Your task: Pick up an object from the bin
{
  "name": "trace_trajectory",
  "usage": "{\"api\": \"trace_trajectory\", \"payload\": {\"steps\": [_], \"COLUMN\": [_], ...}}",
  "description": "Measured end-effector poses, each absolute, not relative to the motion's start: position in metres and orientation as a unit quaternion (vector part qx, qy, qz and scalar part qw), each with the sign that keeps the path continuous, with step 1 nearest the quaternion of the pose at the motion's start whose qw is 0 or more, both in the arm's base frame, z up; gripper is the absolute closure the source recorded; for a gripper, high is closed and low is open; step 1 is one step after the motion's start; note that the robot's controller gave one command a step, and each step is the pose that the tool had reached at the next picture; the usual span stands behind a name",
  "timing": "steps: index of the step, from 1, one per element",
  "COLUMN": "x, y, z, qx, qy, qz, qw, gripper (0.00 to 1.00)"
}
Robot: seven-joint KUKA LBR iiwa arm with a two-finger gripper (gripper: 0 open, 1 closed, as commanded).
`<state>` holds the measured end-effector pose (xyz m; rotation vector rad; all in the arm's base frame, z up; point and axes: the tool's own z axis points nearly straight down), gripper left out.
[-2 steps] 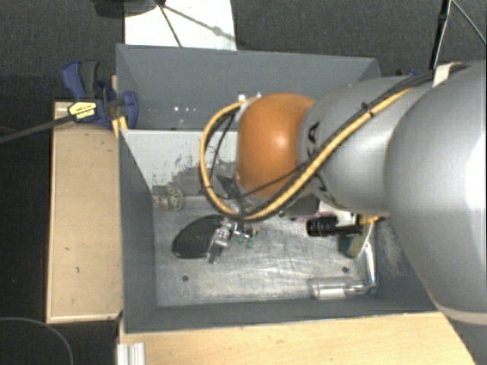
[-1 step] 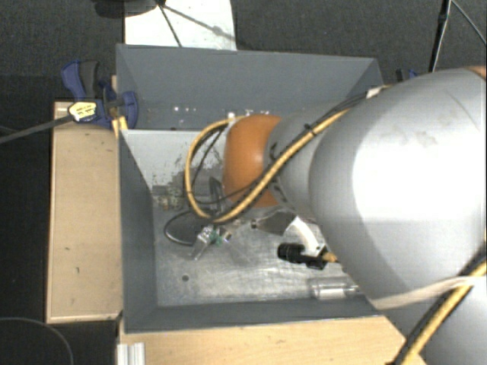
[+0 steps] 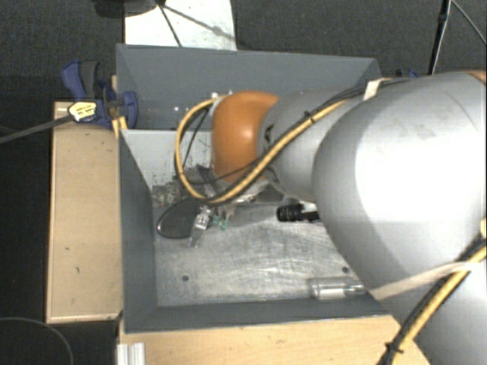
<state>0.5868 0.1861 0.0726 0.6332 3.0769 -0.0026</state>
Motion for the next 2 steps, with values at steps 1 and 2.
{"api": "trace_trajectory", "payload": {"steps": [1,2], "x": [0.589,0.582], "y": [0.185,0.19], "z": [0.074,0.239], "qx": [0.201,0.182], "qy": [0.98,0.983], "qz": [0.0,0.002], "qw": [0.003,0.004], "gripper": [1.0,1.0]}}
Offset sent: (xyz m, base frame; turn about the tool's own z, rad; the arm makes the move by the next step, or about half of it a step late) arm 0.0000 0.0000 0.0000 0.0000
